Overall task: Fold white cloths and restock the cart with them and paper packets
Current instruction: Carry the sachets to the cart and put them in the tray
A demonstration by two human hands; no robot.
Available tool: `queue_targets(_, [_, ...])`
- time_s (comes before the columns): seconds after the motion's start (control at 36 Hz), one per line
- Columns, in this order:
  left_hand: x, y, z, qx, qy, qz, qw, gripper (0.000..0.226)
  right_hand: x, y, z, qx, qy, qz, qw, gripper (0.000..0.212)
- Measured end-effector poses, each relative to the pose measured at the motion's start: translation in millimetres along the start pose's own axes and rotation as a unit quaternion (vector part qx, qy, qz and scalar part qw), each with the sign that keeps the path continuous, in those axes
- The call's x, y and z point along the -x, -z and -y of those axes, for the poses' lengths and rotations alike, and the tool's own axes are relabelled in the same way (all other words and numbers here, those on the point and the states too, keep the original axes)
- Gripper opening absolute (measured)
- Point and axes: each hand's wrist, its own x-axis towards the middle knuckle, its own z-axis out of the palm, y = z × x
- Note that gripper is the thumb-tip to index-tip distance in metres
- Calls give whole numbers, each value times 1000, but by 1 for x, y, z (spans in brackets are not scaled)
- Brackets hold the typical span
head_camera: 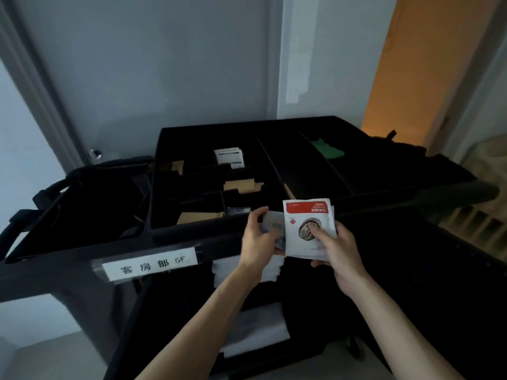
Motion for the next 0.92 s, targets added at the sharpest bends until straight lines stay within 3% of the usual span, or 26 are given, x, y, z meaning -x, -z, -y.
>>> queue_targets(0.14, [-41,-11,-17,12,-10,11,1000,56,-38,-15,12,2,15,2,1000,20])
queue_targets(0.28, [-83,-4,-27,44,-79,21,996,63,-84,-37,24,10,40,15,999,16])
queue_targets(0.44, [-120,30,-35,7,-101,-37,994,44,-122,-85,26,8,39,80,996,15])
queue_targets(0.64, [-160,65,-48,21,-77,-107,991,46,-165,-134,35,23,40,168,985,19])
queue_targets(0.81, [-186,62,-58,21,-100,-178,979,21,-208,-151,45,12,27,246,969,17])
queue_targets(0.92, [-205,51,-65,-59,-121,-221,966,42,-242,-157,53,18,24,265,964,17])
